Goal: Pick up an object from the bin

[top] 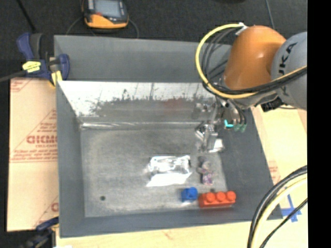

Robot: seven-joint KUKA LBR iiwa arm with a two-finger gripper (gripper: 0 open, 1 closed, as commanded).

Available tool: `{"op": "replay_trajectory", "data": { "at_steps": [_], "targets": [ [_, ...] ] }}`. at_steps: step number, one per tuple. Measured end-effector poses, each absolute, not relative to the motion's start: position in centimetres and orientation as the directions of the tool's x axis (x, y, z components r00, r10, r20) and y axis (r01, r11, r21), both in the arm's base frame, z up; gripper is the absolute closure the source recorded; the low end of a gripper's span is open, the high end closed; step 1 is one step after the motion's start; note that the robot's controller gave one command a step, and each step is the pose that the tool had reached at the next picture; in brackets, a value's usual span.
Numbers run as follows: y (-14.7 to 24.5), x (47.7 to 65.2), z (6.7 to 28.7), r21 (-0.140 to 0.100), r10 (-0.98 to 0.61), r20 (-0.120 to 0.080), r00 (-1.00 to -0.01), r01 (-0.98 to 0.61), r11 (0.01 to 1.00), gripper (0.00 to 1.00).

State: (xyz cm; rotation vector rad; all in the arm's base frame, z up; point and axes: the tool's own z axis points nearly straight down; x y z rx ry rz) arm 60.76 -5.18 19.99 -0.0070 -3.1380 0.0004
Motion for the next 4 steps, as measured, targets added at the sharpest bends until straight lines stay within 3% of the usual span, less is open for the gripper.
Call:
{"op": "replay_trajectory", "data": {
  "at_steps": [1,2,3,4],
  "targets": [
    [-8.2,60.4,9.5,-0.001,-0.35,0.002,-0.937,-0.35,0.937,0.0],
    [-8.4,57.4,7.1,0.001,-0.294,-0.003,-0.956,-0.294,0.956,0.0],
    [-8.5,57.6,7.2,-0.002,-0.296,-0.006,-0.955,-0.296,0.955,1.0],
    [-9.2,56.6,19.7,-0.007,-0.31,-0.01,-0.951,-0.31,0.951,1.0]
  ]
}}
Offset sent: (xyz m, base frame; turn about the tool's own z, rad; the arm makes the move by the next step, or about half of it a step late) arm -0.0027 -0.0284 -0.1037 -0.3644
